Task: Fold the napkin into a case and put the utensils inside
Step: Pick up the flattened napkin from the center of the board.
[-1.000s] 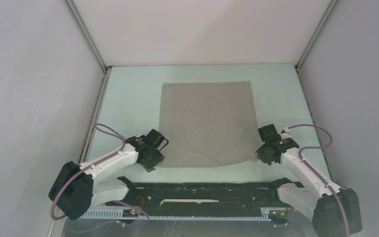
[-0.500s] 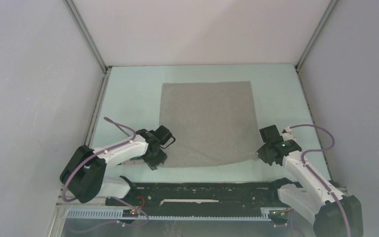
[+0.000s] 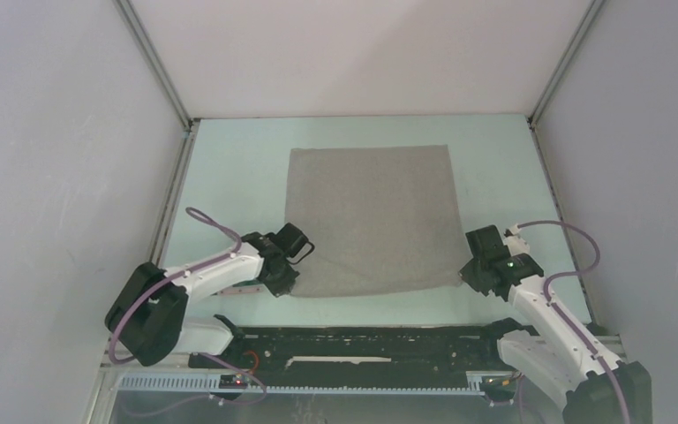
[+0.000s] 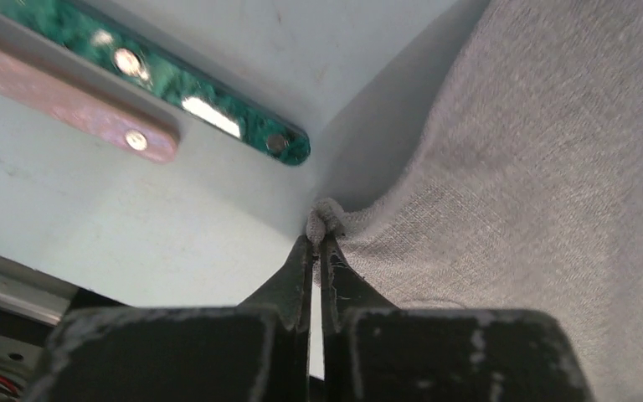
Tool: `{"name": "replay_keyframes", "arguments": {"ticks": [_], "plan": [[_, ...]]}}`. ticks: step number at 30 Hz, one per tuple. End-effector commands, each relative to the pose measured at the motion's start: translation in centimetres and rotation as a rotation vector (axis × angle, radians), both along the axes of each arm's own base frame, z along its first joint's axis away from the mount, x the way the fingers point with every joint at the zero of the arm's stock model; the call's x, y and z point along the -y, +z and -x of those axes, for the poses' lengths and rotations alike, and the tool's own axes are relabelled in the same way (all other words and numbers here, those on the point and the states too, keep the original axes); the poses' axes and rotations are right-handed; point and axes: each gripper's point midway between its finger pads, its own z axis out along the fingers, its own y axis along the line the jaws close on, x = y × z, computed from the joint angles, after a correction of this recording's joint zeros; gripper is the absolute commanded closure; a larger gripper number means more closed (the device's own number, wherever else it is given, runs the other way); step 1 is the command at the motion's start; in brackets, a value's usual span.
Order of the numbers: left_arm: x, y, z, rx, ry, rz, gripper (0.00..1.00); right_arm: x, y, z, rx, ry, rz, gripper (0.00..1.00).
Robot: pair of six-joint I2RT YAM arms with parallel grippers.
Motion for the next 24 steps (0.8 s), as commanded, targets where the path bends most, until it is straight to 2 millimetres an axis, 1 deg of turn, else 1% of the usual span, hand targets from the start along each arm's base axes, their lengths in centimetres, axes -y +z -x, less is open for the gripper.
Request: {"name": "replay_keyframes", "arguments": {"ticks": [1,3,4,6,8,11,12,13,16,19,21,23,24], "plan": [[-2.9,1.8,-2.6,0.15,-0.054,-0.156,1.0,-1.3,0.9,-1.6,0.083,0.139,0.002,1.0],[-2.5,4.1,-4.0,0.232,-0.094,-0.134,1.0,-2.5,1.9,-2.7,0.147,0.223,-0.03,1.0],[-2.1,5.8,-4.7,0.288,-0.118,-0.115,1.0,-3.4,2.7,-3.1,0.191,0.296,-0.049,1.0],[-1.7,8.9,-6.0,0.39,-0.166,-0.093,1.0,-4.7,4.8,-4.3,0.299,0.376,-0.085,1.0],[-1.4,12.7,-7.1,0.502,-0.217,-0.076,1.0,-5.5,7.4,-5.2,0.408,0.418,-0.102,1.0],[-0.7,19.0,-8.4,0.689,-0.277,-0.025,1.0,-5.9,11.1,-5.9,0.532,0.445,-0.111,1.0],[-0.4,20.9,-8.7,0.744,-0.291,-0.004,1.0,-6.1,12.7,-6.2,0.578,0.452,-0.12,1.0],[-0.2,23.2,-8.9,0.808,-0.301,0.021,1.0,-6.3,14.2,-6.3,0.618,0.458,-0.131,1.0],[0.6,28.3,-8.9,0.934,-0.354,0.077,1.0,-6.4,18.5,-6.6,0.723,0.458,-0.145,1.0],[1.4,33.0,-8.8,1.032,-0.41,0.124,1.0,-6.0,23.8,-6.4,0.847,0.454,-0.137,1.0],[2.1,36.6,-8.4,1.112,-0.458,0.168,1.0,-5.7,27.3,-5.9,0.932,0.46,-0.132,1.0],[2.7,40.6,-7.5,1.213,-0.506,0.226,1.0,-5.6,30.9,-5.0,1.018,0.478,-0.124,1.0],[3.0,42.6,-6.8,1.27,-0.539,0.257,1.0,-5.3,33.4,-4.2,1.076,0.482,-0.112,1.0]]}}
